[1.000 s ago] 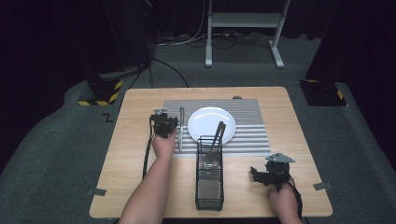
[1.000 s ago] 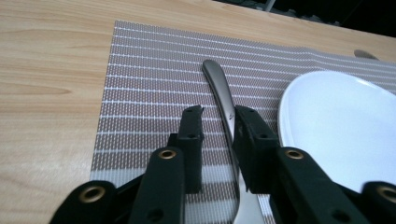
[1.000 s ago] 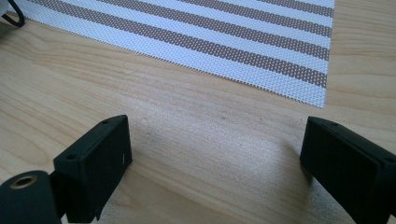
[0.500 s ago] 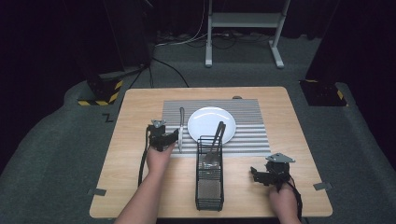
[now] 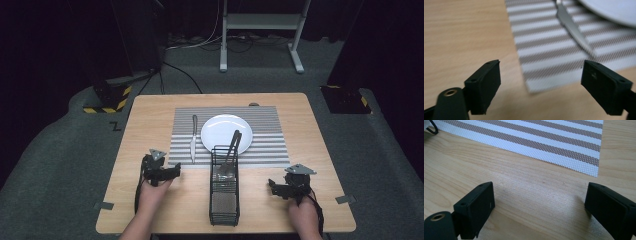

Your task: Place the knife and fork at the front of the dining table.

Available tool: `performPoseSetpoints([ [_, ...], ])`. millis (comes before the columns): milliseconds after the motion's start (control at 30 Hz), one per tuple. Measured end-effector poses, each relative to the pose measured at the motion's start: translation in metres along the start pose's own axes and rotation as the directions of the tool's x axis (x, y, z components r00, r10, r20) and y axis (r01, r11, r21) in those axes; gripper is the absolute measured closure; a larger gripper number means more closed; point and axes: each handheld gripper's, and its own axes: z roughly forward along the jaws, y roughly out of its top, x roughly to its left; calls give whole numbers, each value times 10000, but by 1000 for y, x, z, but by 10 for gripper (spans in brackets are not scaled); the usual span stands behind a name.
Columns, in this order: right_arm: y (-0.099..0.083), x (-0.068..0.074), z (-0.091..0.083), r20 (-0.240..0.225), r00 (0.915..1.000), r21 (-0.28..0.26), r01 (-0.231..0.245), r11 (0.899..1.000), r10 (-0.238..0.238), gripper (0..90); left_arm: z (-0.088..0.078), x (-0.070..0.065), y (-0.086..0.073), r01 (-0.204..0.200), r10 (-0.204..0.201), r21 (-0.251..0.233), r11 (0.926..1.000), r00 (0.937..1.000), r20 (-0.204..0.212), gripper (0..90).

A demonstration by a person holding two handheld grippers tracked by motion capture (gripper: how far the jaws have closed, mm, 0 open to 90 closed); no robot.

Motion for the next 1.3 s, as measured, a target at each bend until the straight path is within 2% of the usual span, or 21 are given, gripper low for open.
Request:
performPoseSetpoints([
  [33, 0, 0, 0, 0, 10000, 2, -1, 10000, 1, 89, -3, 3, -6, -67, 67, 69, 10000, 9999, -99, 152],
  [133, 0, 1, 0, 17, 10000, 19, 10, 10000, -10, 89, -10, 14, -22, 229, -225, 325, 9992, 9997, -136, 145],
  [200, -1, 0, 0, 28, 10000, -2, 40, 10000, -40, 89, -13, 17, -30, 82, -63, 482, 9988, 9992, -395, 145],
  [233, -1, 0, 0, 28, 10000, -2, 40, 10000, -40, 89, -13, 17, -30, 82, -63, 482, 9988, 9992, -395, 145],
  [267, -1, 0, -1, 27, 10000, -2, 36, 10000, -36, 89, -16, 20, -37, 160, -151, 375, 9992, 9996, -235, 143],
  [300, -1, 1, -1, 31, 10000, 3, 23, 10000, -23, 89, -16, 20, -37, 160, -151, 375, 9992, 9996, -235, 144],
  [333, -1, 1, -1, 47, 10000, 14, 17, 10000, -17, 89, -17, 20, -41, 376, -372, 143, 9992, 9991, -223, 147],
  [400, -1, 1, -1, 59, 10000, 11, 11, 10000, -11, 90, -18, 19, -45, 340, -344, -136, 9993, 9990, -294, 142],
  [600, -1, 1, -1, 70, 10000, 6, 5, 10000, -5, 92, -18, 20, -46, 305, -308, -140, 9994, 9993, -187, 137],
  [800, -1, 2, -2, 96, 9999, -36, 90, 10000, -90, 116, -19, 18, -46, 325, -329, -151, 9994, 9991, -284, 145],
  [900, -1, 5, -6, 164, 9997, -222, 201, 9996, -198, 131, -19, 18, -46, 305, -308, -124, 9995, 9991, -273, 144],
  [933, 4, 10, -12, -151, 9999, -557, 50, 9984, -58, 127, -19, 18, -46, 303, -306, -122, 9995, 9992, -275, 144],
  [1000, 8, 16, -18, -227, 9996, -851, 170, 9962, -190, 127, -19, 18, -46, 296, -299, -121, 9995, 9992, -262, 143],
  [1067, 12, 25, -26, -491, 9985, -1198, 178, 9926, -238, 128, -19, 18, -46, 306, -309, -118, 9995, 9993, -225, 141],
  [1133, 17, 34, -34, -350, 9986, -1675, 342, 9853, -406, 149, -19, 18, -46, 306, -308, -116, 9995, 9993, -201, 138],
  [1167, 17, 34, -34, -350, 9986, -1675, 342, 9853, -406, 149, -19, 18, -46, 299, -302, -114, 9995, 9994, -193, 138],
  [1200, 25, 42, -41, -348, 9987, -2223, 292, 9745, -379, 152, -19, 18, -46, 290, -292, -108, 9995, 9994, -189, 137],
  [1267, 28, 44, -43, -294, 9991, -2379, 238, 9710, -317, 154, -19, 18, -46, 296, -298, -108, 9995, 9994, -189, 137],
  [1300, 37, 51, -48, -163, 9998, -2789, 65, 9603, -114, 177, -19, 18, -46, 291, -293, -108, 9995, 9994, -188, 137],
])
